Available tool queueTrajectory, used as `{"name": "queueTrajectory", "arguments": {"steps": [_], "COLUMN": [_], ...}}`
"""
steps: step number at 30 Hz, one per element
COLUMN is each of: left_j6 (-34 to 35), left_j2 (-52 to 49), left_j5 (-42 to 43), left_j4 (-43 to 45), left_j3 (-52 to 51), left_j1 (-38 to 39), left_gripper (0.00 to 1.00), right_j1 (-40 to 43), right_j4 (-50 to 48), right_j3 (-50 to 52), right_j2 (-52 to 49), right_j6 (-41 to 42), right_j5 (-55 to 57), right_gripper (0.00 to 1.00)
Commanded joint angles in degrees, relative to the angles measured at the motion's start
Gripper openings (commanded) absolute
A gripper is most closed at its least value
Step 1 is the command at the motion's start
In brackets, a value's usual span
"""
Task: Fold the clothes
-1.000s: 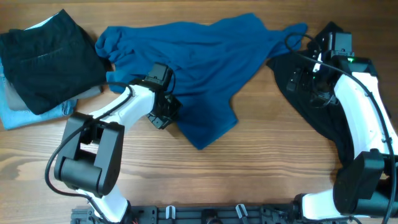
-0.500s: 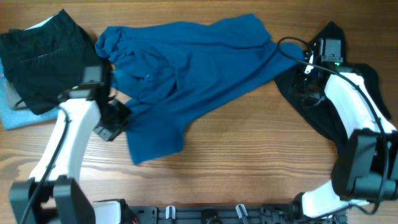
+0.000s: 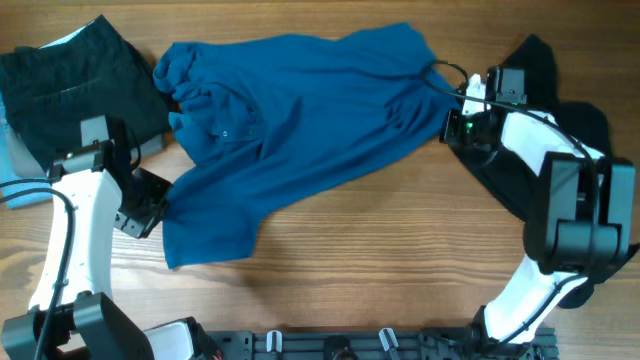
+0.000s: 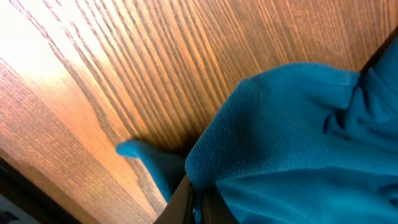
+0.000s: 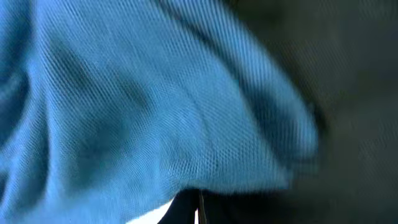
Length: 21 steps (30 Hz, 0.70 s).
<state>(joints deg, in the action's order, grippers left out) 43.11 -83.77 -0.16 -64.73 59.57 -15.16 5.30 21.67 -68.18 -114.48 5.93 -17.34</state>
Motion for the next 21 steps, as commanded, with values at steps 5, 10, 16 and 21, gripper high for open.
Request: {"name": "queueTrajectory", "arguments": {"steps": [5,10,16,21], "left_j6": [-0.7,-0.7,-0.7,-0.7], "left_j2": [0.6,0.6,0.6,0.6], "left_j5": [-1.8,-1.8,-1.8,-1.8], "left_j4": [-2.2,-2.2,-1.9,-2.0], "left_j3": [0.0,0.0,0.0,0.0], "left_j1": [-0.4,-0.4,-0.4,-0.4], "left_gripper": [0.04,0.04,0.04,0.05], "right_j1": [3.5,15.7,34.5,35.7], "right_j4": [-10.8,-14.8,-14.0,-13.1], "right_j3": [0.7,0.6,-1.8,-2.8], "right_j2": [-4.6,-4.6,-4.4,-0.7], "right_j6": [2.1,4.2,10.8,7.3], "right_j5": [24.8,26.4,12.1,-8.6], "right_gripper": [0.14,0.15,0.27,0.47]}}
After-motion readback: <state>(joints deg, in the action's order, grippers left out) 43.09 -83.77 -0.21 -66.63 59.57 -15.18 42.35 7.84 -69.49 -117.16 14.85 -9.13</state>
